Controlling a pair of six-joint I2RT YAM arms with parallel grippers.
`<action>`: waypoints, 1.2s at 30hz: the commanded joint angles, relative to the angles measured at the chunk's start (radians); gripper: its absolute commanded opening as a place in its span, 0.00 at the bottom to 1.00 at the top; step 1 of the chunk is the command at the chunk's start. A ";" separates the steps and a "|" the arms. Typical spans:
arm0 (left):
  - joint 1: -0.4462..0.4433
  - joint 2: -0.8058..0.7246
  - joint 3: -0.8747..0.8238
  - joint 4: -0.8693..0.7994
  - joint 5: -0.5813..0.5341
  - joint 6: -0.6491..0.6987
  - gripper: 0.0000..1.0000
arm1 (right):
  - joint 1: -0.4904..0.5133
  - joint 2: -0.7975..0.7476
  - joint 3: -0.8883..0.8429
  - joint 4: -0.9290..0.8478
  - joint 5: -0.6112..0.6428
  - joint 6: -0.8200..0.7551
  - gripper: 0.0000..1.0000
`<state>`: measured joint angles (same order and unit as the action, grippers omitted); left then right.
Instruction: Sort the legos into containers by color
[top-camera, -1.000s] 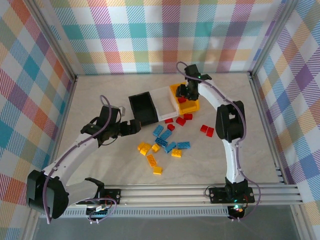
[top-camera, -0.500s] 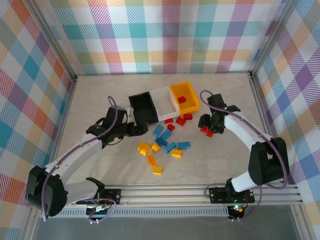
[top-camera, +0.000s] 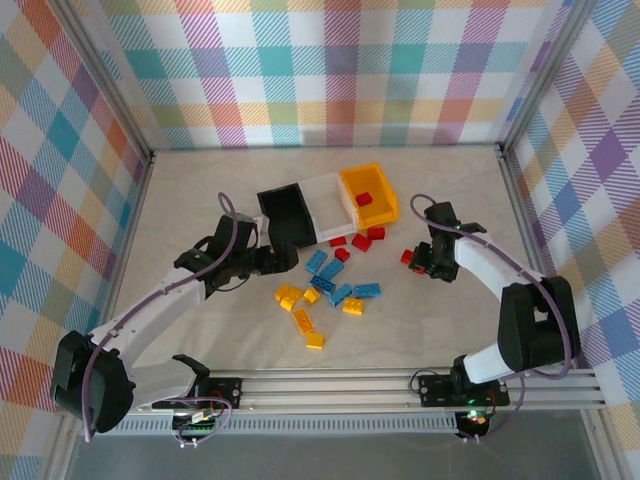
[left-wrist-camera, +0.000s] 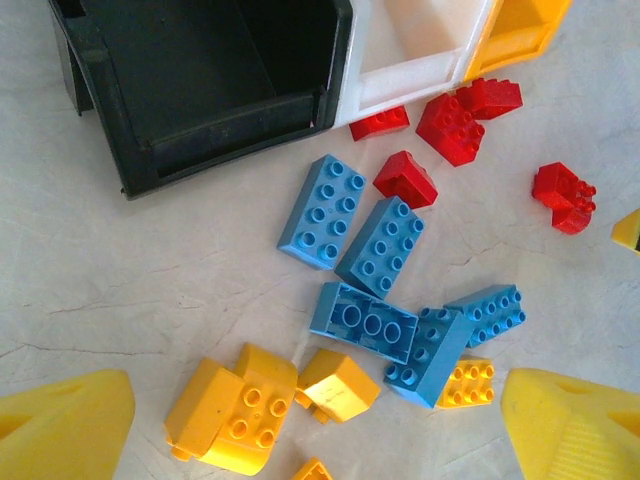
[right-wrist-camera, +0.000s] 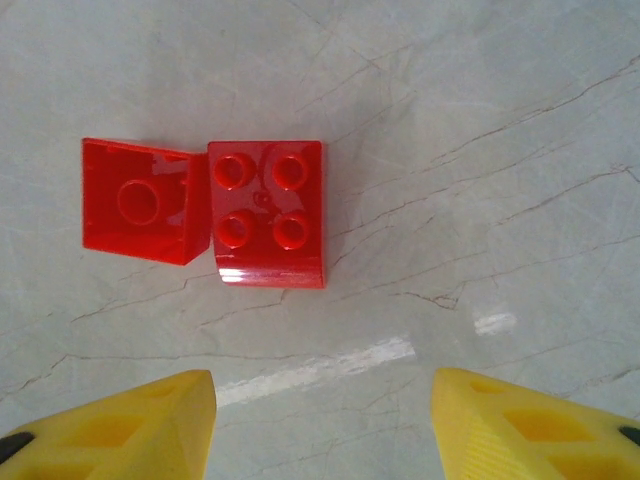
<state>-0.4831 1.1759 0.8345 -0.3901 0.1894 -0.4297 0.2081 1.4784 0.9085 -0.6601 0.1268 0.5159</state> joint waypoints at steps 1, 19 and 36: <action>-0.009 -0.016 0.007 -0.016 -0.016 0.004 0.95 | -0.006 0.035 -0.009 0.044 -0.029 0.001 0.59; -0.009 0.038 0.026 -0.015 -0.034 0.020 0.95 | -0.036 0.217 0.052 0.125 -0.032 -0.022 0.60; -0.009 0.066 0.030 -0.018 -0.048 0.035 0.96 | -0.042 0.257 0.116 0.156 -0.070 -0.023 0.62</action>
<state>-0.4835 1.2358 0.8356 -0.3904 0.1616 -0.4213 0.1757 1.7172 1.0069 -0.6643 0.0689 0.5121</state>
